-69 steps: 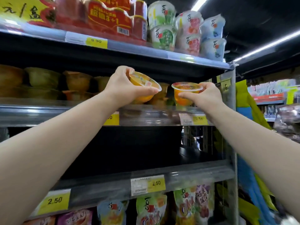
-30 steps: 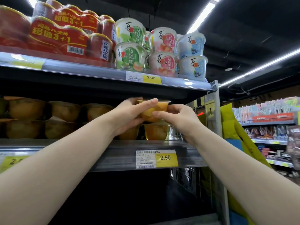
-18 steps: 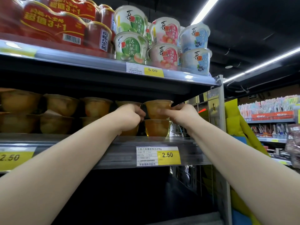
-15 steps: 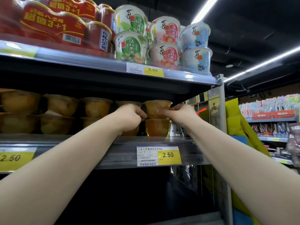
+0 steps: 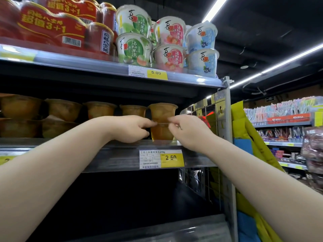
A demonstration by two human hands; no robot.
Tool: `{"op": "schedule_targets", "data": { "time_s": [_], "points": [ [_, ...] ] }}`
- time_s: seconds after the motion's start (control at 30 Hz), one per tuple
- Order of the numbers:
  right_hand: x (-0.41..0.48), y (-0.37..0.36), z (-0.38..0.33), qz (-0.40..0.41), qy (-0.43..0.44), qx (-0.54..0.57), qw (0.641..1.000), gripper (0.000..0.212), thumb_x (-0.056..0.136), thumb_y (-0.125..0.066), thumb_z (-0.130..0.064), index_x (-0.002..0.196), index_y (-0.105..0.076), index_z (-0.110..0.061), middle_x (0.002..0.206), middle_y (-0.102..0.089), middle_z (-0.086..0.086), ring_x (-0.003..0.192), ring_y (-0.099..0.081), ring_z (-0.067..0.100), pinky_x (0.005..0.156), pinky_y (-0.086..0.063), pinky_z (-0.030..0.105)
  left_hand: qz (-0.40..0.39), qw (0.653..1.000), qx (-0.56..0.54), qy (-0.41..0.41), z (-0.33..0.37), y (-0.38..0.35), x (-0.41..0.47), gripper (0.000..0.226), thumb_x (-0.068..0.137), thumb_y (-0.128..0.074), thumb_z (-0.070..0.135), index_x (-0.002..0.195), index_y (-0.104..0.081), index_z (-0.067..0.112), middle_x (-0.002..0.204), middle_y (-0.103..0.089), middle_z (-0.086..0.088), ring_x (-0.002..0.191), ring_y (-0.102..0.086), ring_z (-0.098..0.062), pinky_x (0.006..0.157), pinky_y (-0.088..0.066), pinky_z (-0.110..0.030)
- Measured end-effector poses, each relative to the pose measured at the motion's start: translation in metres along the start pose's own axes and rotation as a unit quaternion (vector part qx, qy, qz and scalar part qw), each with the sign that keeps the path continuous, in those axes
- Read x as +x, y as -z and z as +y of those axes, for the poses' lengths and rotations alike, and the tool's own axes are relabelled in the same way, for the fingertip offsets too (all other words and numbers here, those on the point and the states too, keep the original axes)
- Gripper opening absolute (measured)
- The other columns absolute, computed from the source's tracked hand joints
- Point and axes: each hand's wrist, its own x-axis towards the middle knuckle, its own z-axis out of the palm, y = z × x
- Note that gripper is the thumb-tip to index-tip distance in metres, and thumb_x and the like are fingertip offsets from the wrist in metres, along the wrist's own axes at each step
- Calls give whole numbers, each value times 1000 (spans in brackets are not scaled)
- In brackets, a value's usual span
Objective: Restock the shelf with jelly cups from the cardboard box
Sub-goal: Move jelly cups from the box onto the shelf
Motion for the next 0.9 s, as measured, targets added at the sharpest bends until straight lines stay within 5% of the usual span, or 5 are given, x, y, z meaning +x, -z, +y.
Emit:
{"op": "schedule_targets", "data": {
  "time_s": [0.23, 0.67, 0.8, 0.9],
  "points": [
    [5, -3, 0, -77, -21, -25, 996, 37, 97, -31, -30, 101, -63, -13, 99, -62, 5, 96, -57, 24, 79, -47, 35, -15, 999, 30, 11, 2, 0, 10, 53, 100, -43, 21, 150, -28, 30, 154, -31, 10, 141, -29, -11, 111, -21, -24],
    [21, -11, 5, -187, -130, 52, 972, 31, 100, -30, -7, 71, -38, -13, 73, -37, -1, 70, -39, 15, 57, -29, 20, -36, 998, 9, 47, 0, -19, 43, 61, 97, -42, 14, 152, -20, 27, 161, -11, 5, 147, -13, -16, 118, -11, -29],
    [20, -13, 7, -173, -108, 56, 977, 27, 98, -31, -20, 92, -54, -9, 93, -55, 8, 88, -49, 22, 77, -40, 31, 16, 999, 6, 40, 4, -19, 38, 54, 97, -41, 14, 149, -32, 23, 157, -26, 2, 144, -25, -17, 116, -19, -28],
    [10, -11, 6, -117, -71, 33, 990, 32, 98, -27, -34, 78, -51, -24, 82, -57, -1, 78, -53, 18, 64, -39, 31, 81, 996, 33, 31, 9, -16, 25, 45, 98, -39, 19, 142, -45, 24, 148, -43, 3, 136, -39, -16, 110, -30, -28]
  ]
}}
